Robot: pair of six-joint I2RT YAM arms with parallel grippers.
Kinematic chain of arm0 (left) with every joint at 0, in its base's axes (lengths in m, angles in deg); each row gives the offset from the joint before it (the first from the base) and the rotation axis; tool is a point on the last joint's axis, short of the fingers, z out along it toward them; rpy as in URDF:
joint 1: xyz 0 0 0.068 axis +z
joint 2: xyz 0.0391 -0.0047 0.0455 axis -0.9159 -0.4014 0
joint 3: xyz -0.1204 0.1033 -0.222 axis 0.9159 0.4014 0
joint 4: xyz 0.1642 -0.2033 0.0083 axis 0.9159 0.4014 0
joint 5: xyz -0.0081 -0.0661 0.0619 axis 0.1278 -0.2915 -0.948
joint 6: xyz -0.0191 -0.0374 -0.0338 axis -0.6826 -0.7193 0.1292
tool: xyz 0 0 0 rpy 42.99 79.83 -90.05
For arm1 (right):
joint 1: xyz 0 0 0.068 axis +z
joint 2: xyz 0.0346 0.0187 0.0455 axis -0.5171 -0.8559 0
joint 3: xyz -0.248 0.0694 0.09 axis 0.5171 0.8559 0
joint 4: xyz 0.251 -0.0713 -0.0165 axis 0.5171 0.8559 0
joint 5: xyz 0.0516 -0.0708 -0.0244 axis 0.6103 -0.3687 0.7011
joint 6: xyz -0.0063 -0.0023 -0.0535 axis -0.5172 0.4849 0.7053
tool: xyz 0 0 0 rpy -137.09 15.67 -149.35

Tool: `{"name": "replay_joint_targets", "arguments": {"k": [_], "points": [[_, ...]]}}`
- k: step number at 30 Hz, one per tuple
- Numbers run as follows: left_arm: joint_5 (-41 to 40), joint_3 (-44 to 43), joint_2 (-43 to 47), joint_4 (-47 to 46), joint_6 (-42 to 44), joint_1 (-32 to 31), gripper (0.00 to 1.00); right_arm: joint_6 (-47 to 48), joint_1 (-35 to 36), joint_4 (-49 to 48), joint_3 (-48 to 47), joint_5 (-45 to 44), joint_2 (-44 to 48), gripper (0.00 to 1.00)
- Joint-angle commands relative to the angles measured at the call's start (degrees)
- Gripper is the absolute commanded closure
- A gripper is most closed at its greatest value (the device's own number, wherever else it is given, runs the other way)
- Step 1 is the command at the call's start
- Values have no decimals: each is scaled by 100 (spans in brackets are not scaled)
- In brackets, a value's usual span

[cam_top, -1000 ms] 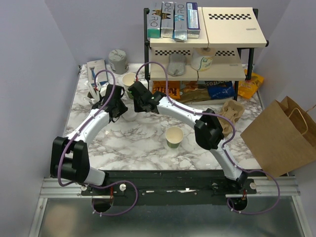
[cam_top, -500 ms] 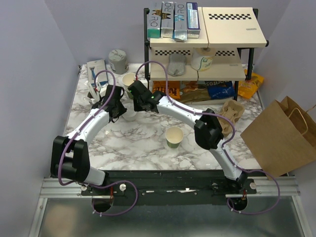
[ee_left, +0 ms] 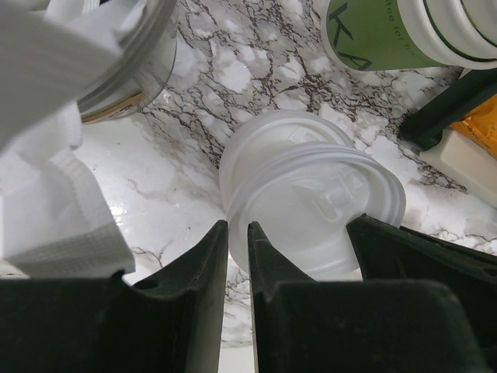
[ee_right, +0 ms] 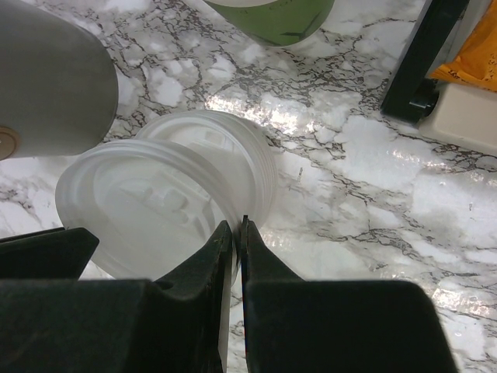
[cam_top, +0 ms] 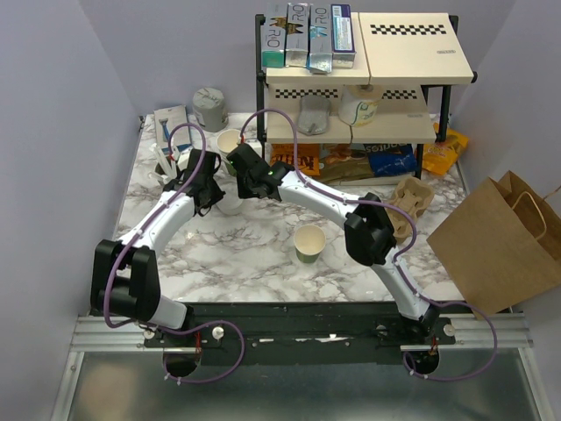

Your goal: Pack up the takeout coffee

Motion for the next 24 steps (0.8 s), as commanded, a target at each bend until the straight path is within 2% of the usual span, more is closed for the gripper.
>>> {"name": "replay_joint_targets", "arguments": {"k": [1, 13, 19, 21, 24], "points": [[-94, -179, -137, 85, 68, 34, 76, -6, 9, 162, -185, -99, -143, 86], [-138, -196, -199, 120, 94, 34, 79, -41, 0, 171, -194, -20, -134, 86], [11, -214, -146, 94, 112, 34, 92, 47, 9, 171, -185, -63, -134, 86], [64, -223, -146, 94, 155, 34, 100, 91, 9, 179, -185, -98, -143, 86], [161, -249, -137, 120, 182, 34, 100, 117, 0, 223, -202, -160, -178, 86]]}}
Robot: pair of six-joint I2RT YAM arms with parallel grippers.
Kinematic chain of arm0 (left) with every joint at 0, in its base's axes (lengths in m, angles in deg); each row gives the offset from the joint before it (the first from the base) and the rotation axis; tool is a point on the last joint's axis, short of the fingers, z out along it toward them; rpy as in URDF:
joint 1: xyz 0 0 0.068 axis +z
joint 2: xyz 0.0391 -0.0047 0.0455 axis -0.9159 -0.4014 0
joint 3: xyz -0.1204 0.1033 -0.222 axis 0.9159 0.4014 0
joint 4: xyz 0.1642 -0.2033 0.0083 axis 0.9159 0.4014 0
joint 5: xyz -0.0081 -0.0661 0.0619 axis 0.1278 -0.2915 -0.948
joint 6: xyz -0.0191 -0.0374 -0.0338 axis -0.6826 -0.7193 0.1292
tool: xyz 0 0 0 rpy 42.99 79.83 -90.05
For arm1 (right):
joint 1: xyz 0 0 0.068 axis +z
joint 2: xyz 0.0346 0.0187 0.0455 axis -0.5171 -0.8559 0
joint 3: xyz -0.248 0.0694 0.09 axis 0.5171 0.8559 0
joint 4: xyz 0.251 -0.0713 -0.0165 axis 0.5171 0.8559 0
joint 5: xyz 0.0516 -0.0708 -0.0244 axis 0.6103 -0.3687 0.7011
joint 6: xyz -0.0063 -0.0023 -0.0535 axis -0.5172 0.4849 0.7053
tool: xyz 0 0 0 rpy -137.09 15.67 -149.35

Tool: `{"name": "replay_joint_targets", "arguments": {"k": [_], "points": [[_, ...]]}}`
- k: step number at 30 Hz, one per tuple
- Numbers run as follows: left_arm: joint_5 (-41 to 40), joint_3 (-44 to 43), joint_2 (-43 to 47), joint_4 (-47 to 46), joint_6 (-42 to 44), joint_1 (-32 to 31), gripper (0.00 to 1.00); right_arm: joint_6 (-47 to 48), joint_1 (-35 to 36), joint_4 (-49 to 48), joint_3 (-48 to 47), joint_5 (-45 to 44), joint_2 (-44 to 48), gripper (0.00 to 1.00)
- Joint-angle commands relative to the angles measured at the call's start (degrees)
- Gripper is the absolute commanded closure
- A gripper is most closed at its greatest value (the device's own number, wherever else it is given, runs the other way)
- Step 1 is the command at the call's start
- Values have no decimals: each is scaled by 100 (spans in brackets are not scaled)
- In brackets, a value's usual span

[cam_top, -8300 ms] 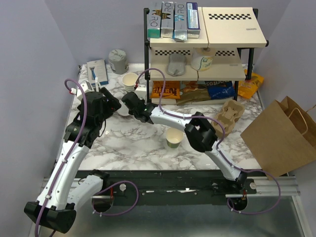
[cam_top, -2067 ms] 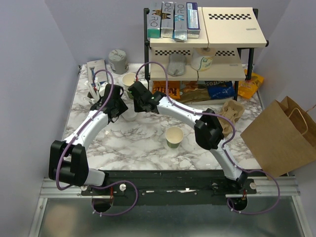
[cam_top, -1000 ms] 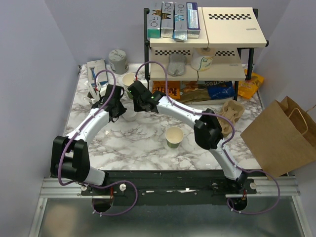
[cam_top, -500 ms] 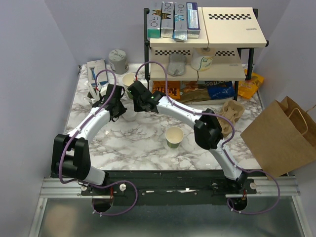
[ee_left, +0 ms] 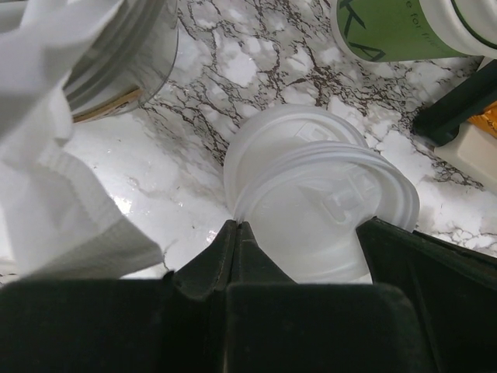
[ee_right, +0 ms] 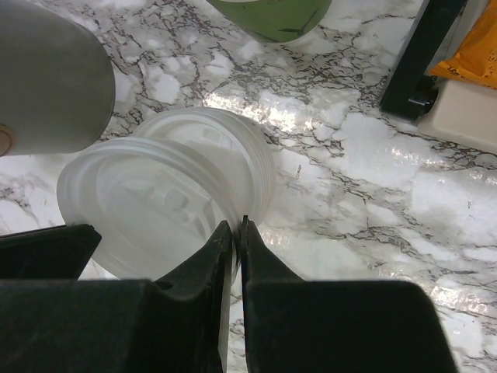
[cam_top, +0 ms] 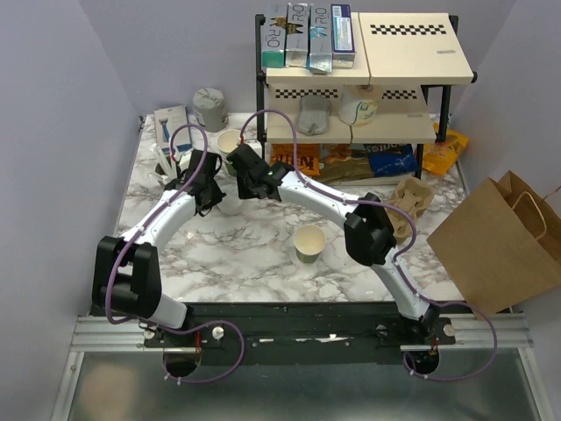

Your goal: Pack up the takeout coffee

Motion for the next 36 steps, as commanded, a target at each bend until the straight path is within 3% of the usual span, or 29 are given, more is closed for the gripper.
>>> {"name": "replay_joint_targets", "arguments": {"k": [1, 4, 7, 8, 13, 36], "points": [[144, -210, -10, 54, 138, 34, 100, 78, 9, 162, -200, -167, -176, 85], [187, -254, -98, 90, 147, 34, 100, 95, 0, 144, -261, -176, -220, 84], [109, -271, -186, 63, 86, 34, 100, 95, 0, 101, -358, -123, -299, 67], [100, -315, -221, 81, 42, 34, 100, 95, 0, 100, -402, -106, -316, 56], [108, -368, -362, 72, -46, 43, 100, 104, 9, 57, -376, -140, -229, 45], [275, -122, 86, -51, -108, 175, 100, 157, -26, -427, -200, 18, -167, 44]]}}
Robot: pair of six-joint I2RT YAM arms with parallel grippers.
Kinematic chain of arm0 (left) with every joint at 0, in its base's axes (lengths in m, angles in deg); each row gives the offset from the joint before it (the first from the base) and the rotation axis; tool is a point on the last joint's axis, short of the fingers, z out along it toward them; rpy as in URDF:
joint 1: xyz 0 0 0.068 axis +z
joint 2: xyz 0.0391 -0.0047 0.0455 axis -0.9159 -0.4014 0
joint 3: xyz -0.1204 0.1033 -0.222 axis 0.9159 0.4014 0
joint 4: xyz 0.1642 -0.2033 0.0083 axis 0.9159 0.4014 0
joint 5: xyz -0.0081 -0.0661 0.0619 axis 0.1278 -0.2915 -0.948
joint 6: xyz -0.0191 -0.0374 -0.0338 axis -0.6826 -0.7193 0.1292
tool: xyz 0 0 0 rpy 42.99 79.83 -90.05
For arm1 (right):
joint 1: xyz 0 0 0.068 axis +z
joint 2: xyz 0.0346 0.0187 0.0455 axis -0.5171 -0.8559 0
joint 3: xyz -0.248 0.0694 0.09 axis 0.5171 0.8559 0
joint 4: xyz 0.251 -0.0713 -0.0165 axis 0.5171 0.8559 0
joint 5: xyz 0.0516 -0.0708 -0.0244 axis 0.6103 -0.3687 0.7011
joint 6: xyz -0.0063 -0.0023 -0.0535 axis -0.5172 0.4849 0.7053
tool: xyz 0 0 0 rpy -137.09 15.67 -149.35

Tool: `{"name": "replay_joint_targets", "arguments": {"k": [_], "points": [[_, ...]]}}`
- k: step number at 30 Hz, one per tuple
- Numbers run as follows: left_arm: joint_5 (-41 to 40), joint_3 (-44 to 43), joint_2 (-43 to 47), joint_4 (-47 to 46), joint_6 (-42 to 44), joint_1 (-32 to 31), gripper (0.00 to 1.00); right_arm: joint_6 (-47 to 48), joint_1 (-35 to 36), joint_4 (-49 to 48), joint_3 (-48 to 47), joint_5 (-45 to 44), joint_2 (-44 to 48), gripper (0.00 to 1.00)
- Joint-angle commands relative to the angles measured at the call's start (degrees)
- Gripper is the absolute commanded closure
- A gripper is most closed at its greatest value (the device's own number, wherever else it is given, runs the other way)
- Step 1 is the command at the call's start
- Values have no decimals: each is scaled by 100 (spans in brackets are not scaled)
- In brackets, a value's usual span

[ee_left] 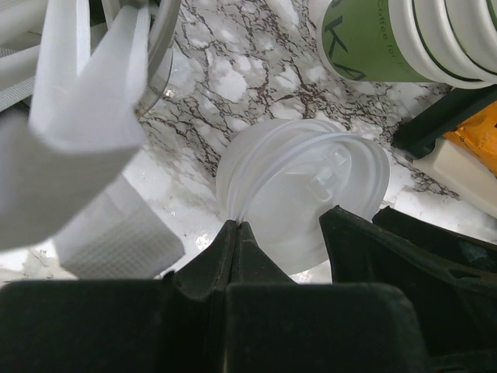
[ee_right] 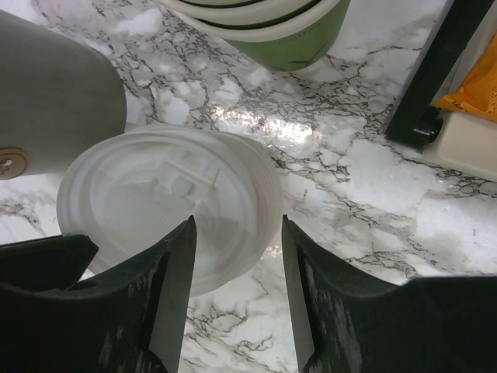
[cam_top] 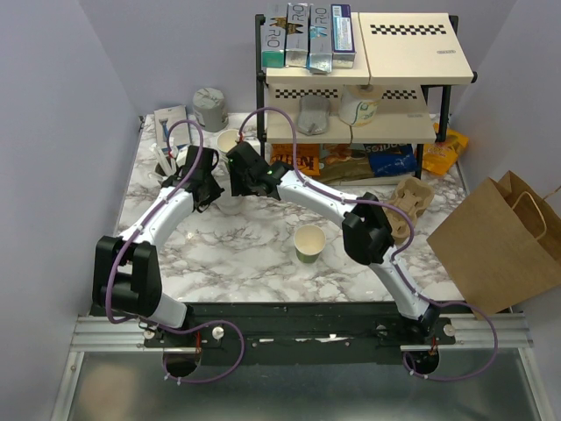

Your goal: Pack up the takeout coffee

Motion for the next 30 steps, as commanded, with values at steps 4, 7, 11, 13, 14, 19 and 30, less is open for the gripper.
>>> {"name": "replay_joint_targets", "arguments": {"k": [4, 7, 11, 13, 14, 19, 30], "points": [[151, 128, 150, -123, -9, 63, 100, 61, -24, -336, 19, -2, 39, 47], [195, 180, 202, -167, -27, 72, 100, 61, -33, -345, -25, 24, 12, 48], [204, 207, 255, -185, -9, 98, 100, 34, -33, -275, 10, -28, 3, 51], [212, 215, 255, -185, -18, 89, 100, 43, -42, -257, 28, -107, -5, 54], [230, 216, 255, -211, -9, 98, 100, 52, -42, -239, 45, -108, 3, 57], [257, 242, 281, -220, 8, 107, 100, 61, -42, -222, 72, -143, 30, 59], [309, 373, 352, -369, 61, 142, 100, 26, -50, -213, 274, -169, 126, 74]]}}
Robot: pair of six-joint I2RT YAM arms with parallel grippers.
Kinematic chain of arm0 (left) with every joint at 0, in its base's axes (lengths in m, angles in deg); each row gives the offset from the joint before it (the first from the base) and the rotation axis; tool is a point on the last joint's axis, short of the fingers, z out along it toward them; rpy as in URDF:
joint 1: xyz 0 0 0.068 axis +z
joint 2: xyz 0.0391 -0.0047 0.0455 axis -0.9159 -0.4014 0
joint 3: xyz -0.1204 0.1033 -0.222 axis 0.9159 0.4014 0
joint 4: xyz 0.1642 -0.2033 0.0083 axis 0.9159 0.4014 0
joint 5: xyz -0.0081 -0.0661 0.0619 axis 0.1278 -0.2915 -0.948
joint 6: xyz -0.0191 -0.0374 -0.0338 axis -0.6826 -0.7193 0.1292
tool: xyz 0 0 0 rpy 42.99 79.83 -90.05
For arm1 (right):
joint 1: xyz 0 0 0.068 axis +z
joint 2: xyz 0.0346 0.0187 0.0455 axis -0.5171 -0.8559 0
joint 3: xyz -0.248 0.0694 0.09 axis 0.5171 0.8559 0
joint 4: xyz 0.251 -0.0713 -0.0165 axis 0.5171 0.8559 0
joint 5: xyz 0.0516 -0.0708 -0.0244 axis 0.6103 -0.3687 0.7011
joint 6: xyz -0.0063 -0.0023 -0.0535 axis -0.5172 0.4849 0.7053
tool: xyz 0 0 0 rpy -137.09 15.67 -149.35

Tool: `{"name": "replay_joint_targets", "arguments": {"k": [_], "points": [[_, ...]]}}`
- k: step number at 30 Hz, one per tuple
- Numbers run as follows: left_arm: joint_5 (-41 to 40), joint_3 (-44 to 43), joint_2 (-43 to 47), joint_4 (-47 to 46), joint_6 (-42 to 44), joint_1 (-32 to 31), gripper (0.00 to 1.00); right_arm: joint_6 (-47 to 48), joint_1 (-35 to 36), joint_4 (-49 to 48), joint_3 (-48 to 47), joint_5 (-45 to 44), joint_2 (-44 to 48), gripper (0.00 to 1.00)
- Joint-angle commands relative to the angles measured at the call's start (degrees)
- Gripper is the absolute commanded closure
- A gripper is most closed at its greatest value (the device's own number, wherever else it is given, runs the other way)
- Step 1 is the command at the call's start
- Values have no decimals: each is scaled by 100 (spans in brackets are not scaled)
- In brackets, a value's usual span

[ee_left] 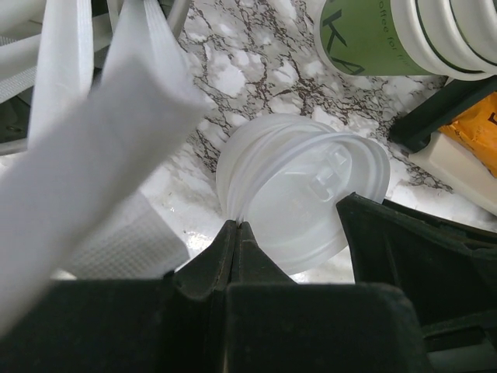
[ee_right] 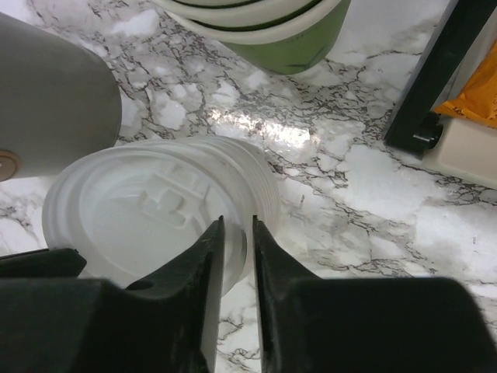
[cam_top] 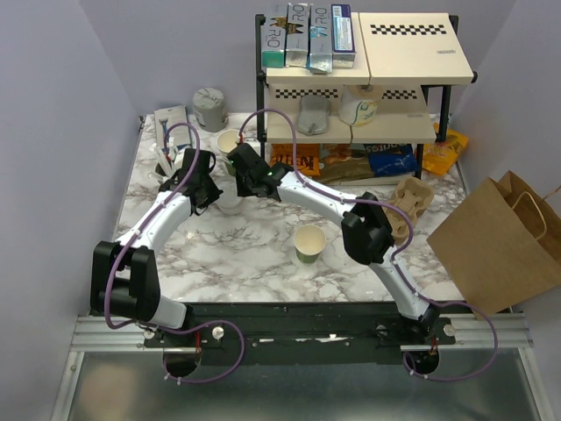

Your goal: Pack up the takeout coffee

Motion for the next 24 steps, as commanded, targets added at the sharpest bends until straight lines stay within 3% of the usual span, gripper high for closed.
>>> {"name": "replay_joint_targets", "arguments": {"k": [1, 11, 18, 24], "points": [[130, 144, 160, -197, 55, 46, 100, -29, -24, -42, 145, -176, 144, 75], [156, 144, 124, -214, 81, 64, 100, 94, -24, -122, 163, -246, 223, 83], [174, 109, 89, -144, 116, 64, 99, 147, -16, -130, 136, -308, 293, 94], [95, 118, 142, -48, 107, 72, 64, 94, -16, -148, 154, -202, 320, 94]]}}
